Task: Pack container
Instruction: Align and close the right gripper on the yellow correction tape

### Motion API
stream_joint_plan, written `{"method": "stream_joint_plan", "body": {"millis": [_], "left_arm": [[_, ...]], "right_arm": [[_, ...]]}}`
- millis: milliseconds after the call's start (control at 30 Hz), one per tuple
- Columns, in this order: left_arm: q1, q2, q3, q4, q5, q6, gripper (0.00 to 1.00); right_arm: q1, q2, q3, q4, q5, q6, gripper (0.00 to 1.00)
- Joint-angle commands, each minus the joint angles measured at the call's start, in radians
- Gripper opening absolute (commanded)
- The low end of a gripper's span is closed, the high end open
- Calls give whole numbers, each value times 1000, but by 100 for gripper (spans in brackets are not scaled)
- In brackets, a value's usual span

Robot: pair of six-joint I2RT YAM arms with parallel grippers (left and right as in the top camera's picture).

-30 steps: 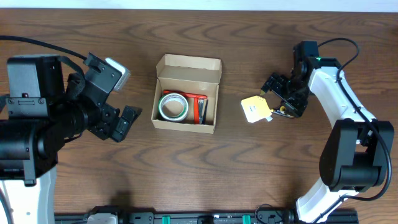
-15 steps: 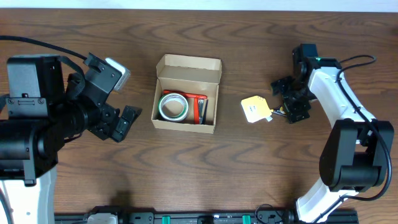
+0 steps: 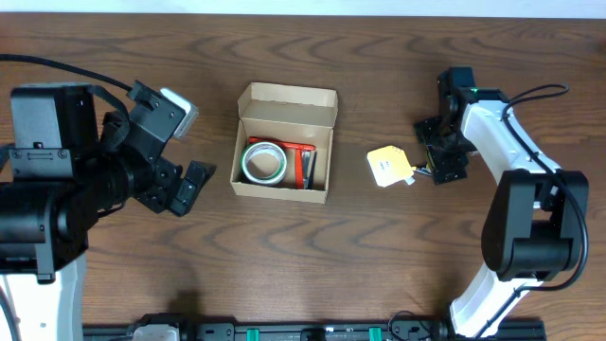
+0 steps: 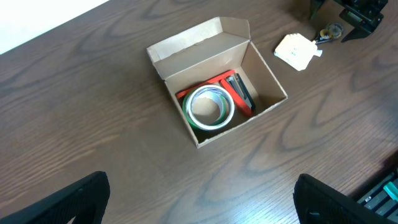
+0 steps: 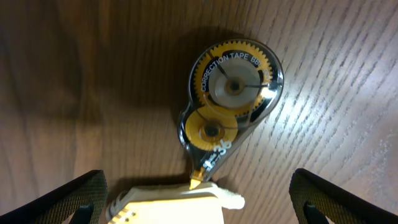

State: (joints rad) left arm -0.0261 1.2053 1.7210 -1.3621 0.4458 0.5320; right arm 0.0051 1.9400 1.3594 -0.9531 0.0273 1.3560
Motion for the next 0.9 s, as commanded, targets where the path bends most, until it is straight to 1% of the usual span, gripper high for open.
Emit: {"method": "stream_joint_plan", "body": {"millis": [0,467,600,733,867], "left_arm": [[6,1,14,-3,16,14,95],[6,0,14,-3,16,14,95],[6,1,14,-3,16,14,95],[6,1,14,-3,16,14,95],[6,1,14,-3,16,14,95]], "right_arm": [[9,34,0,0,29,20,95],[14,103,-1,7,59,21,90],[15,119,-1,35,59,20,90],[15,124,-1,58,61,20,85],[15,124,-1,77,71,20,71]]}}
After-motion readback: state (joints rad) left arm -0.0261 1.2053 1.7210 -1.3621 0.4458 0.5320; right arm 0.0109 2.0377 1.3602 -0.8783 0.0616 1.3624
